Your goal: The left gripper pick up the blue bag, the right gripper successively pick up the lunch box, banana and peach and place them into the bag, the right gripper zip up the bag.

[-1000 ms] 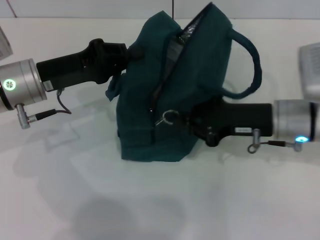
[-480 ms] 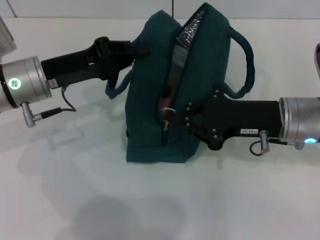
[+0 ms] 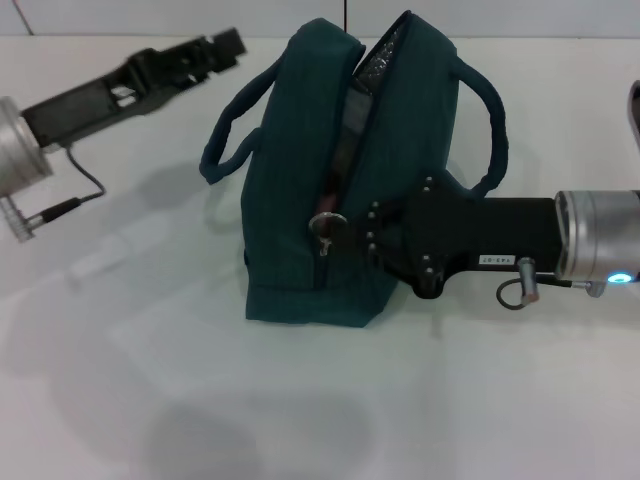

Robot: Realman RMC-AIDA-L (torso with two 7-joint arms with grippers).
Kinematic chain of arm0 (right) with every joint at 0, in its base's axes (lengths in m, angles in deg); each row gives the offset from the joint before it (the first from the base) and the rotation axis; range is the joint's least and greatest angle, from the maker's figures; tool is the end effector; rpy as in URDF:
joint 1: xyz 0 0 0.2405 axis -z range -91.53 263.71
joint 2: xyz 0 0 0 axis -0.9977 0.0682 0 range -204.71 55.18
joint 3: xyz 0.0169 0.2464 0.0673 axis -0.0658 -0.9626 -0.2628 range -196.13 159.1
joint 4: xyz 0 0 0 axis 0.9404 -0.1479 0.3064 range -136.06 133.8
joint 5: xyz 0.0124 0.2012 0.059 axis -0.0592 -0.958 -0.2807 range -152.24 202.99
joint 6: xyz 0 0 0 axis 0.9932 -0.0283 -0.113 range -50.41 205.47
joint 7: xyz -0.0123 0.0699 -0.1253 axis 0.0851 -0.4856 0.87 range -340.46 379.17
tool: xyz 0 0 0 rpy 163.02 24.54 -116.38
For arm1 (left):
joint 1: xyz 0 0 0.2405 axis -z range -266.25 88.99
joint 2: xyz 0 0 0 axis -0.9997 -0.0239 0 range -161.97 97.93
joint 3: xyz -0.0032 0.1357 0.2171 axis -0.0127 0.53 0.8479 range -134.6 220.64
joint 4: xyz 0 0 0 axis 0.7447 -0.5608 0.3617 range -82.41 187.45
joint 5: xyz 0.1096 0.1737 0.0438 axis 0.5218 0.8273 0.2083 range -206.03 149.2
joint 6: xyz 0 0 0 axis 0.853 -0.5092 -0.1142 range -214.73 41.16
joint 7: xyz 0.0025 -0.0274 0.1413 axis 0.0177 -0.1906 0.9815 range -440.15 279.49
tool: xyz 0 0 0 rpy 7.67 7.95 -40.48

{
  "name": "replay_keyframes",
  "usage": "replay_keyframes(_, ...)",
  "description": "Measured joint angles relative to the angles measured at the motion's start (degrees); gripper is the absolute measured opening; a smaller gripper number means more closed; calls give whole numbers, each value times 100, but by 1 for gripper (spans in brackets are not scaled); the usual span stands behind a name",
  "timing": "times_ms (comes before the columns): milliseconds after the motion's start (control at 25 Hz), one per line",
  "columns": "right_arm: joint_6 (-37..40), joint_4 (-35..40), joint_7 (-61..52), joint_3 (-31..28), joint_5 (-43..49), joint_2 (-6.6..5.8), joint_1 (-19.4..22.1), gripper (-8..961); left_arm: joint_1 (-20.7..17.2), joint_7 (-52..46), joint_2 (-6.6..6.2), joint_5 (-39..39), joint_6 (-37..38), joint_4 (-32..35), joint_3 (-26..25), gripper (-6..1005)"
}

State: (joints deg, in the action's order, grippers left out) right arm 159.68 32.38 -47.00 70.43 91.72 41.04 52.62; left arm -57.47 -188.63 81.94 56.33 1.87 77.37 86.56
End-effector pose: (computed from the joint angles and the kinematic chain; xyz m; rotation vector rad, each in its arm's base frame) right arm 0.1685 0.3235 -0.0553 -2.8998 0.1746 1.0598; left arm -0.2486 0.3537 0.0373 -2.2597 -1.4039 -1.4018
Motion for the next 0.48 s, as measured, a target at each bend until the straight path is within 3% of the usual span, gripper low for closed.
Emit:
replay_keyframes(160,224,44,-14,-49,-301,-33,-1,13,-400,772,51,-9,68,0,-267,371)
replay_keyframes(480,193,-24,-5,-605,-532,5,-154,14,-1217,2520,452,275,83,-227,-228,650)
